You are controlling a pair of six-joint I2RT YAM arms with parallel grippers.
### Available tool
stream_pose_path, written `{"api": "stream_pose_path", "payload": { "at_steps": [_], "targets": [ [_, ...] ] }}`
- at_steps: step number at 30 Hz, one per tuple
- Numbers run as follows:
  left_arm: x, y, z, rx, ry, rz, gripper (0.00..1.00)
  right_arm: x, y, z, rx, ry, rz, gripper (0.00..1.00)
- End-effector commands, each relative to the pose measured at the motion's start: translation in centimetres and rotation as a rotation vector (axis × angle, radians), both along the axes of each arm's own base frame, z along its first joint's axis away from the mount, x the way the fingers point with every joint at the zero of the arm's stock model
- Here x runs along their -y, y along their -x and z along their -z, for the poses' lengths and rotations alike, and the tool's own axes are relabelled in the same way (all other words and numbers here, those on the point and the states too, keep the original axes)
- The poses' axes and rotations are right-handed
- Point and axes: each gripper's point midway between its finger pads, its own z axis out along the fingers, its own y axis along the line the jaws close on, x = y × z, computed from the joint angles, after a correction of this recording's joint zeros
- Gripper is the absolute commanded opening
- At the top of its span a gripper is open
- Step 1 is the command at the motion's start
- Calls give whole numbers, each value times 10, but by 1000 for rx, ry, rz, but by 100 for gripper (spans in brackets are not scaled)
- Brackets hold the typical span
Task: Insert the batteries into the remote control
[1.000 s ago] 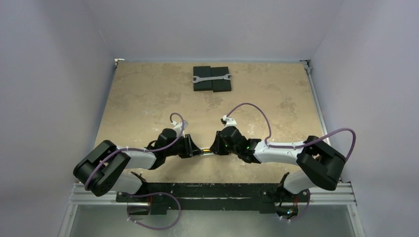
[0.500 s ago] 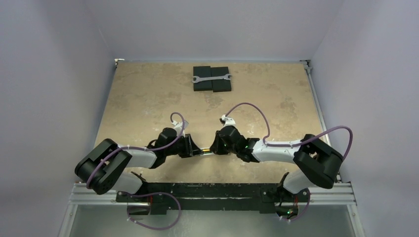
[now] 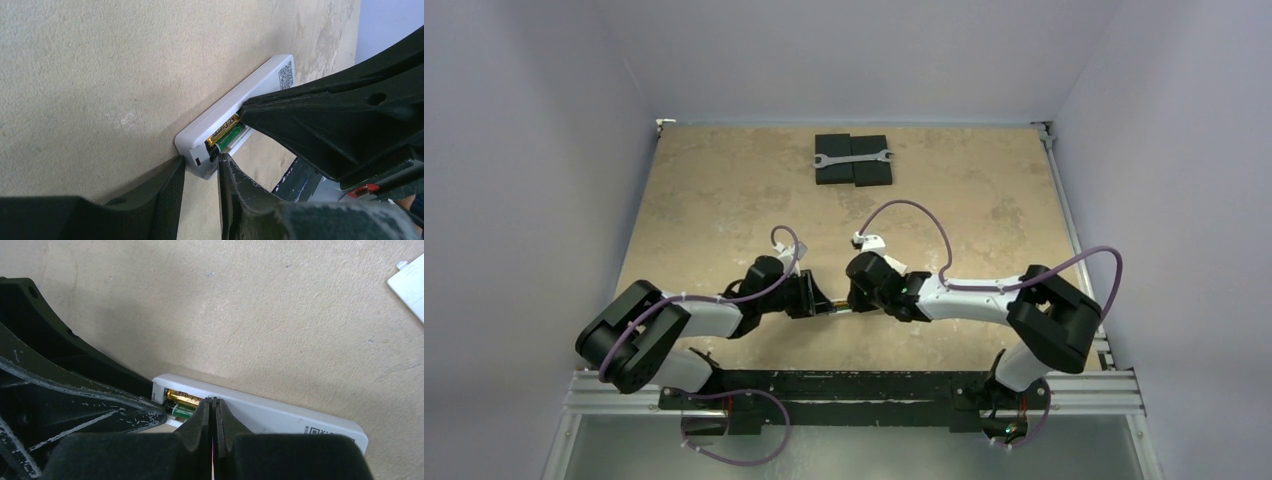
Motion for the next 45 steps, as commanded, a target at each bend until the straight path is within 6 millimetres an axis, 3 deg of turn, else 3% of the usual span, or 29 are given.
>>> {"api": "stream_pose_path", "payload": {
  "at_steps": [1, 16, 29, 33, 41, 45],
  "targets": [
    [10, -9, -10, 50, 3, 32, 30, 3, 12, 17, -14, 144, -52, 0],
    [7, -16, -17, 61, -18, 4, 36, 0, 23, 23, 35, 368, -94, 0],
    [-10, -21, -20, 96, -115, -43, 40, -11, 13, -16, 94, 308, -50, 5],
    [-13, -23, -24, 109, -133, -53, 42, -14, 11, -36, 117, 258, -42, 10],
    [-8, -30, -39, 146, -125, -37, 43, -9, 15, -61, 136, 177, -26, 14],
    [-3, -38, -48, 169, -118, -31, 42, 0, 19, -63, 137, 152, -18, 15]
  ]
}}
